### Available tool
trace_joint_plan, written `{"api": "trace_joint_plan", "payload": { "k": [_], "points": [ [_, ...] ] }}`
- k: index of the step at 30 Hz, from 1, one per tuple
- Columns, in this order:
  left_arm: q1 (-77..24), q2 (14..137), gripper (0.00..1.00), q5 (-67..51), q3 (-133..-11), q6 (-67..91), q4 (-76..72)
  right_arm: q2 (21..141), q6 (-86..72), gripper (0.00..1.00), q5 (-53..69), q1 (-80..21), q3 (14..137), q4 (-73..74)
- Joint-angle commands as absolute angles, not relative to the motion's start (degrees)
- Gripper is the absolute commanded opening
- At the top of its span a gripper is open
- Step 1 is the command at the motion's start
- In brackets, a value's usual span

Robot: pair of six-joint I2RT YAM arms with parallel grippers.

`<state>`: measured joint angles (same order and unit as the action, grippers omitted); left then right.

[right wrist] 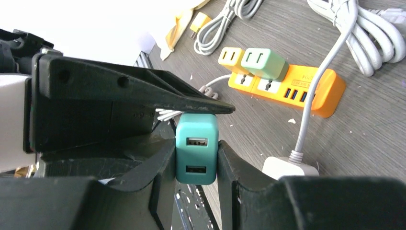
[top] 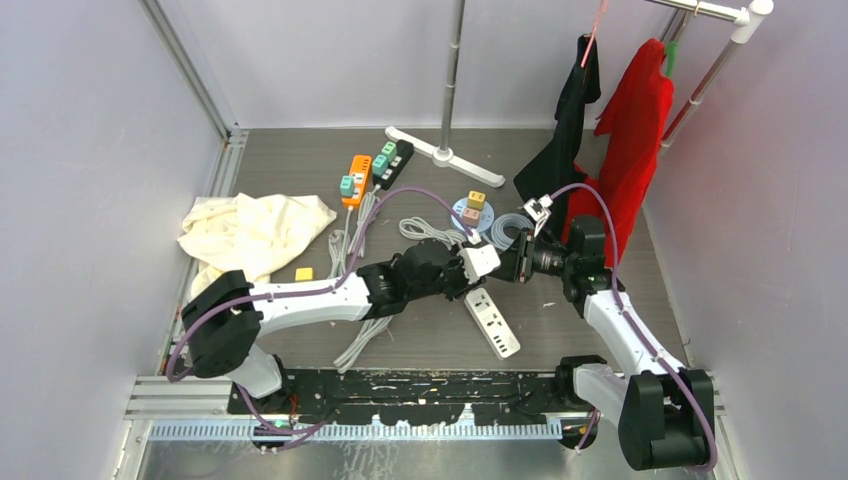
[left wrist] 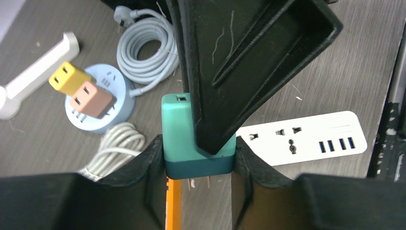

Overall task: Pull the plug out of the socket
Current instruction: Place the plug at the center of the board.

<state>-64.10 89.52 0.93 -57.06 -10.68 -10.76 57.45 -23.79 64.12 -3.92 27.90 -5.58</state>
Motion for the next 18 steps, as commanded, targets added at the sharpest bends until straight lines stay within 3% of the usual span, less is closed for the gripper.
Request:
{"api": "trace_joint_plan", "payload": {
  "k": [1,4,8,10,14,18],
  "points": [
    [-64.29,89.23,0.18,1.41,-59.94,-9.91,-11.41,57.47,-24.26,0.14,65.83,-4.30,28.55,-8.88],
    [-64.17,88.31,0.01,2.16,-59.48,-9.15,-10.37,57.57,-24.26,0.27,65.65,-4.30,28.64,-8.88],
    [-63.26,85.57,0.00,3.69,-57.25,-4.35,-6.70,57.43,-22.95,0.67,65.10,-3.90,29.12,-7.62],
    [-61.79,83.13,0.00,4.51,-55.57,0.42,-3.99,57.15,-21.69,0.79,64.71,-3.22,29.54,-6.13],
    [-56.60,75.84,0.00,6.93,-52.56,13.18,5.50,56.78,-18.71,0.88,63.80,-1.44,30.00,-2.67],
    [-47.30,67.07,0.00,6.73,-48.83,23.94,15.02,57.04,-16.58,0.90,61.99,0.10,30.42,-0.19]
  ]
}}
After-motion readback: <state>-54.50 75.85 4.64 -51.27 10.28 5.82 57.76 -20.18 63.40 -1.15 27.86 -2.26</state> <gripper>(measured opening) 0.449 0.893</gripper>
